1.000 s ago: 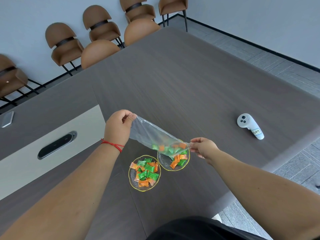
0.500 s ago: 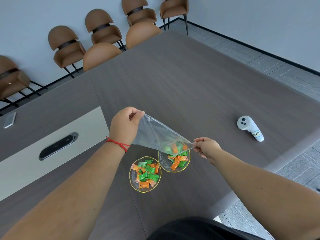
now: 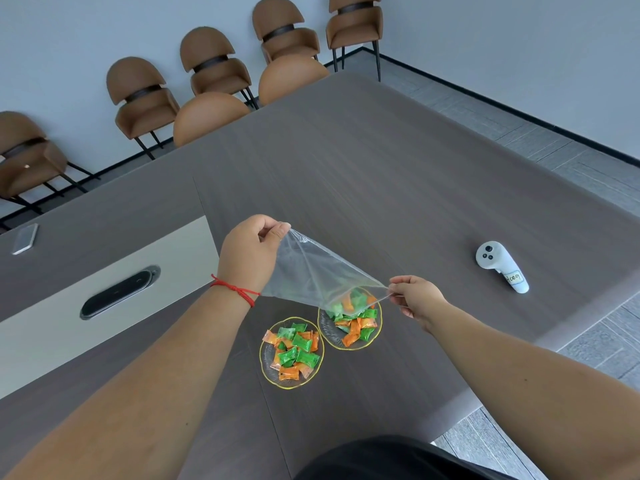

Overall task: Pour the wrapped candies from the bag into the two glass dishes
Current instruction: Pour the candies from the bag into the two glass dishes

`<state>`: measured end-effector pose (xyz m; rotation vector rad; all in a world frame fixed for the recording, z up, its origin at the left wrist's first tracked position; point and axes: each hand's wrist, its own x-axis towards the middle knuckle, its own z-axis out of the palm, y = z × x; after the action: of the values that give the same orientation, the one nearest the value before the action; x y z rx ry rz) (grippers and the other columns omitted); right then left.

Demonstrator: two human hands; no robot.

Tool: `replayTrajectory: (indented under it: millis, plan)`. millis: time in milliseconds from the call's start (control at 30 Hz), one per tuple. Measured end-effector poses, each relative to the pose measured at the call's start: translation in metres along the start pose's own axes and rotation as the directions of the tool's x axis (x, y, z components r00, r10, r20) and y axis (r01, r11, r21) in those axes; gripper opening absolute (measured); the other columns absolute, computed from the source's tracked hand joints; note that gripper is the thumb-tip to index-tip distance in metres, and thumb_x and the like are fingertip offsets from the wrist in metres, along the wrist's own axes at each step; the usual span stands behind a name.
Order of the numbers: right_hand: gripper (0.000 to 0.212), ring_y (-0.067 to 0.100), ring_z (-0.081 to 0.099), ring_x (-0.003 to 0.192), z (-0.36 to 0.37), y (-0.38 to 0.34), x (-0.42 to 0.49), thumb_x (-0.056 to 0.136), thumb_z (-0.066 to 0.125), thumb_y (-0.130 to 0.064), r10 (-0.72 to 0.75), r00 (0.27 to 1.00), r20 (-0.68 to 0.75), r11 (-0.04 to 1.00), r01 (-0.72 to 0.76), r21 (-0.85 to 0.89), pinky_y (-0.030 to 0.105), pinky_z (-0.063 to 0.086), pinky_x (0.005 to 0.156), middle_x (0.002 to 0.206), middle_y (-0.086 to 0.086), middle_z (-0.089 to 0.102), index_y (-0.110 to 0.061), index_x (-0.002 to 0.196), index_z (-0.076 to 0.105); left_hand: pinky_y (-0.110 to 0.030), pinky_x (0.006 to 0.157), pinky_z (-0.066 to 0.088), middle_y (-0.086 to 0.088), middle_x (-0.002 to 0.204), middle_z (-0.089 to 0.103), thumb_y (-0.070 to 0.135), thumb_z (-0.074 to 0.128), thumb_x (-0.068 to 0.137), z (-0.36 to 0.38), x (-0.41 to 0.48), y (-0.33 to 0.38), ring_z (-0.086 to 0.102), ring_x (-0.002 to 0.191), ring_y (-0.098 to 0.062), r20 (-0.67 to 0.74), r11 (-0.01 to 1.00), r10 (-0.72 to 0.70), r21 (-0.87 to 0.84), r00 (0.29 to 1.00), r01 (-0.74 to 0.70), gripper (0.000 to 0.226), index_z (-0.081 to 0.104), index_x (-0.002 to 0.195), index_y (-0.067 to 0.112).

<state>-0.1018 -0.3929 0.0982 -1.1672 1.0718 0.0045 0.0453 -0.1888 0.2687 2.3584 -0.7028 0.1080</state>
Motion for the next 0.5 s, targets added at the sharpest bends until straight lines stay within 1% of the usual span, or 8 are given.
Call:
replayTrajectory:
  millis: [133,200,267,300,400,433,500]
  plan:
    - [0.014,0.010,0.059,0.062,0.003,-0.004,0.002,0.086,0.059,-0.009,-0.017,0.999,-0.028,0.999,0.018,0.028,0.024,0.039,0.055,0.078,0.000,0.068,-0.022,0.090,0.063,-0.013,0.058,0.035,0.003,0.079,0.061,0.033,0.055,0.091,-0.006,-0.001,-0.003,0.055,0.072,-0.013,-0.015,0.999,0.015,0.033,1.000,-0.014,0.025,0.067,0.090,0.011]
    - [0.016,0.011,0.058,0.061,0.004,-0.008,0.002,0.085,0.058,-0.007,-0.023,0.999,-0.036,0.999,0.025,0.036,0.024,0.039,0.053,0.077,0.001,0.067,-0.021,0.088,0.063,-0.011,0.059,0.034,0.002,0.079,0.062,0.033,0.055,0.091,-0.010,-0.002,-0.005,0.053,0.069,-0.009,-0.009,0.999,0.019,0.051,1.000,-0.019,0.025,0.068,0.088,0.011]
    - [0.017,0.011,0.056,0.059,0.006,-0.012,0.002,0.084,0.056,-0.005,-0.044,0.998,-0.050,0.998,0.046,0.051,0.024,0.037,0.050,0.075,0.002,0.066,-0.021,0.087,0.062,-0.011,0.059,0.032,0.000,0.078,0.062,0.033,0.056,0.090,-0.015,-0.001,-0.010,0.052,0.069,-0.010,-0.003,0.997,0.024,0.071,1.000,-0.024,0.026,0.069,0.085,0.011]
    - [0.018,0.011,0.055,0.058,0.007,-0.014,0.003,0.084,0.055,-0.004,-0.050,0.997,-0.053,0.997,0.053,0.052,0.024,0.036,0.049,0.074,0.002,0.065,-0.020,0.087,0.062,-0.012,0.058,0.031,0.000,0.075,0.061,0.034,0.056,0.090,-0.017,-0.001,-0.012,0.050,0.067,-0.010,0.001,0.996,0.021,0.081,1.000,-0.021,0.027,0.069,0.083,0.012]
    - [0.019,0.012,0.054,0.057,0.011,-0.023,0.004,0.083,0.054,-0.004,-0.074,0.996,-0.056,0.995,0.077,0.062,0.025,0.034,0.048,0.071,0.001,0.063,-0.019,0.088,0.063,-0.019,0.053,0.029,0.005,0.057,0.044,0.037,0.056,0.090,-0.026,0.001,-0.018,0.043,0.056,-0.010,0.006,0.996,-0.017,0.091,1.000,0.016,0.028,0.070,0.081,0.013]
    - [0.018,0.011,0.054,0.056,0.013,-0.027,0.005,0.084,0.054,-0.004,-0.084,0.995,-0.059,0.993,0.088,0.072,0.025,0.034,0.048,0.070,0.001,0.063,-0.019,0.089,0.063,-0.021,0.053,0.030,0.006,0.054,0.042,0.037,0.057,0.089,-0.029,0.001,-0.019,0.043,0.055,-0.011,0.010,0.996,-0.025,0.086,1.000,0.024,0.029,0.070,0.081,0.012]
    - [0.018,0.011,0.055,0.055,0.016,-0.038,0.007,0.085,0.053,-0.005,-0.100,0.993,-0.062,0.990,0.106,0.093,0.024,0.034,0.046,0.070,0.002,0.062,-0.019,0.090,0.063,-0.024,0.054,0.035,0.005,0.053,0.047,0.037,0.057,0.089,-0.037,0.003,-0.023,0.046,0.056,-0.011,0.018,0.997,-0.042,0.061,0.999,0.041,0.029,0.070,0.081,0.011]
